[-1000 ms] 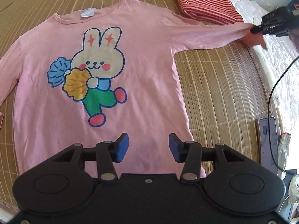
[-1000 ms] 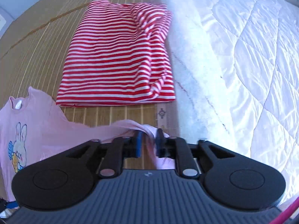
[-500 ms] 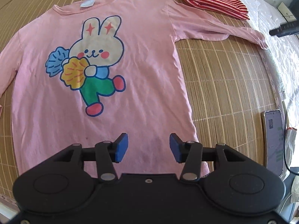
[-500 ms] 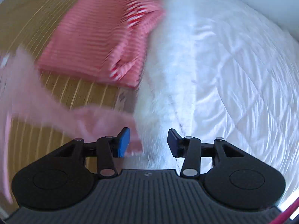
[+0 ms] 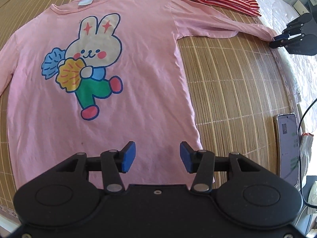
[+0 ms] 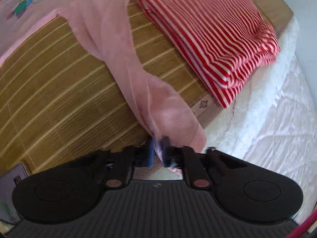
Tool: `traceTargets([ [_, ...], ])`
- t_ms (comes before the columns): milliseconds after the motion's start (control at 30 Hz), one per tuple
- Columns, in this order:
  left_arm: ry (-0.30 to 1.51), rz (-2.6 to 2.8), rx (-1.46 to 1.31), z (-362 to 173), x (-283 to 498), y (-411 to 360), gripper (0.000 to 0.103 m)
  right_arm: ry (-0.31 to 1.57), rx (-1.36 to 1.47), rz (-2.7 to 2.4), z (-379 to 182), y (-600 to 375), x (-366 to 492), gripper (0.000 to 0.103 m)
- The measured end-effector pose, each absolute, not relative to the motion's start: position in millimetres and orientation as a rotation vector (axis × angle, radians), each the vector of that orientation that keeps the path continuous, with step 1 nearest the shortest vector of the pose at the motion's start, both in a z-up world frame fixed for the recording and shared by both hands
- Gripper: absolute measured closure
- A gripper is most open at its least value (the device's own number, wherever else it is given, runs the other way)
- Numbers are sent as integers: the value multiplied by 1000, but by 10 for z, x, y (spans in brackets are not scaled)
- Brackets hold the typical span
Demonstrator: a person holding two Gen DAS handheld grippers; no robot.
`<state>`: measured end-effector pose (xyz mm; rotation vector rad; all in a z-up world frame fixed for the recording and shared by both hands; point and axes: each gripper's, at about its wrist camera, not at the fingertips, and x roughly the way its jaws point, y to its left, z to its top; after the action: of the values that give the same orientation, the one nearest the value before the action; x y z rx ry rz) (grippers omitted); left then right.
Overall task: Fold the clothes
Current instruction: 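Grasp the sleeve cuff near the striped shirt with the right gripper and pull it straight, then regrasp the same sleeve cuff with the right gripper and tug it straight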
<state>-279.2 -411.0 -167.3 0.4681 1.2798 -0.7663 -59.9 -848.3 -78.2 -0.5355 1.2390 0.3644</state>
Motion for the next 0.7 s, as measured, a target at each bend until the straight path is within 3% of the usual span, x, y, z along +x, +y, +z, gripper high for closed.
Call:
traceTargets([
  [267, 1279, -742, 451, -1676, -2715, -4116, 51, 1330, 64, 408, 4, -8991, -454, 99],
  [333, 1273, -739, 445, -1661, -2705, -4134, 51, 1345, 186, 338, -10, -9255, -302, 99],
  [467, 1269, -759, 451, -1628, -2722, -4179, 51, 1382, 142, 138, -319, -9566, -96, 98],
  [533, 1265, -774, 465, -1620, -2739, -4191, 51, 1400, 147, 121, -426, -9587, -110, 94],
  [667, 1271, -768, 466, -1647, -2740, -4193, 51, 1467, 171, 230, -546, -9311, -396, 65],
  [700, 1275, -761, 460, -1657, -2734, -4194, 51, 1478, 170, 244, -573, -9223, -487, 64],
])
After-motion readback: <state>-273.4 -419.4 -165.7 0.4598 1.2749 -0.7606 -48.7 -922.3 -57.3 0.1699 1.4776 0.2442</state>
